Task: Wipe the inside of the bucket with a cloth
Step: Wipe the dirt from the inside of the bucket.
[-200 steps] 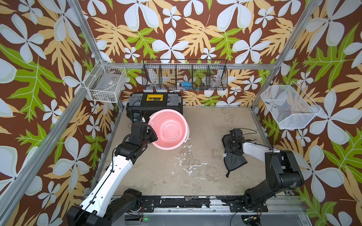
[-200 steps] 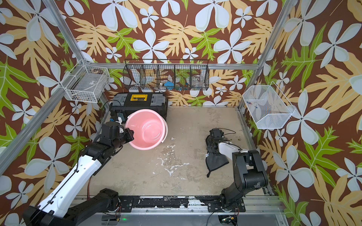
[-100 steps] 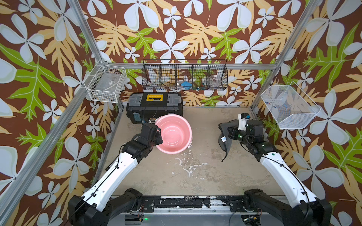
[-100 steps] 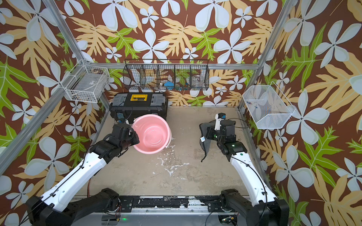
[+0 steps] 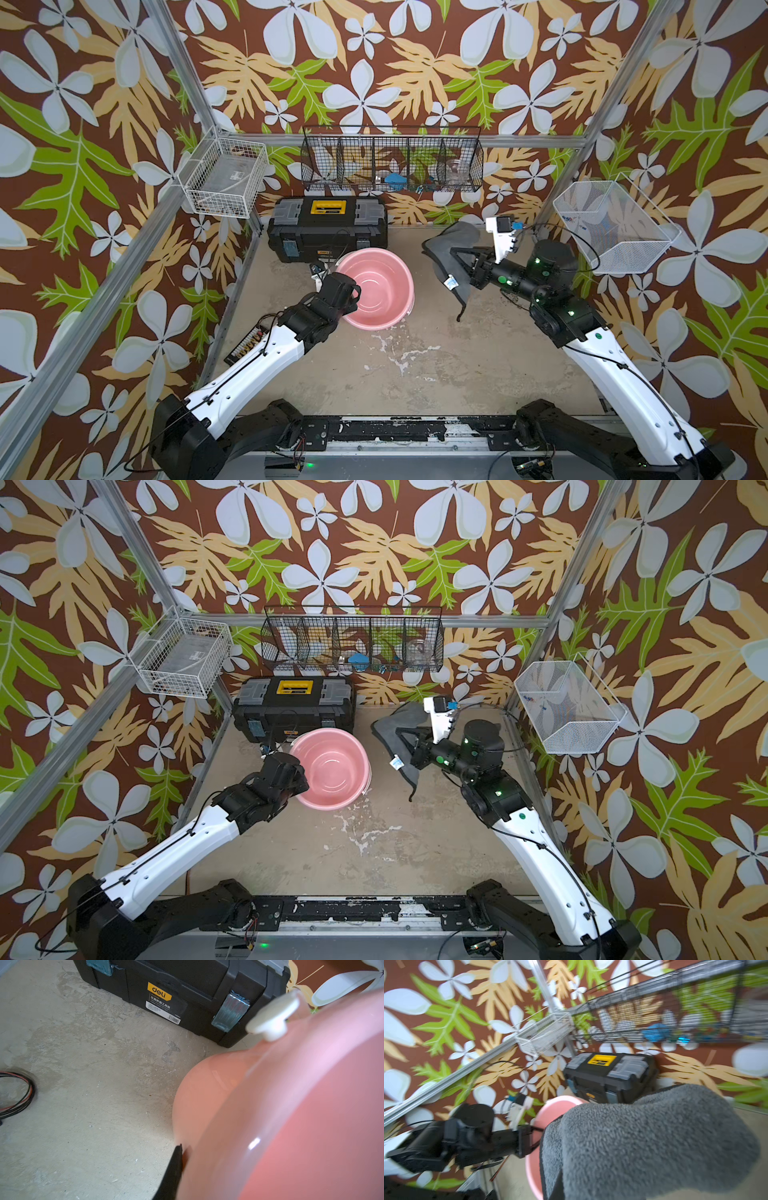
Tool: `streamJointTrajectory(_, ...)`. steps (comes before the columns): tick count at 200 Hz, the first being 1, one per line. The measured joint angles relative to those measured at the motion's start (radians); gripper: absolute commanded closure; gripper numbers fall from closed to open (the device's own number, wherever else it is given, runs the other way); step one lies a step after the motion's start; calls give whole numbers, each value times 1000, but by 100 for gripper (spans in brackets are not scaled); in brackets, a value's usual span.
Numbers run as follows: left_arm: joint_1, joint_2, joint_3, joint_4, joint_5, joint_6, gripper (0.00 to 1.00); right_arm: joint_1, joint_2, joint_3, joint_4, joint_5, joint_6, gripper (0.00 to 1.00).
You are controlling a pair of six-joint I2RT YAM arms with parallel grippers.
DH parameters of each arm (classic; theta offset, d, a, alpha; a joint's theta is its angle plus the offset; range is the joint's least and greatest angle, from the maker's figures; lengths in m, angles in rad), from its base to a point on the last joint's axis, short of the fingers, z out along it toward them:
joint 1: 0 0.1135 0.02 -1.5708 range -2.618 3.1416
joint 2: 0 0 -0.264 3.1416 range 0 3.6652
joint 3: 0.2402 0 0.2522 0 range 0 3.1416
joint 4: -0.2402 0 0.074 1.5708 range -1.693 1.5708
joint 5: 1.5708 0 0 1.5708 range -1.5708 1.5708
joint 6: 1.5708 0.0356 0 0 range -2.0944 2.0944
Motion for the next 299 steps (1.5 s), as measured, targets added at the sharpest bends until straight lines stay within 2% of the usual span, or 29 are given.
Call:
streamJointTrajectory(32,-21,-25,-52,66,-13,-17,100,145,79,60,26,4,-20,100)
streamJointTrajectory(77,-27,-72,-98,154,24,-29,100,205,188,35,72,36,-20,100)
streamJointTrajectory(114,-29,-53,-81,183,84,-29,100,272,283,54,80,69,-40,100)
streamJointTrajectory(171,-33,-35,-32,150,118,-26,100,351,440,185,-6,302,-130,100)
streamJointTrajectory(215,-37,-31,17,103,133,-37,100,405,502,185,-82,499,-220,100)
streamJointTrajectory(261,-39,-23,30,61,131,-40,100,428,529,150,-116,599,-282,100)
streamJointTrajectory(299,-41,-5,30,53,116,-40,100,430,623,200,-208,649,-294,100)
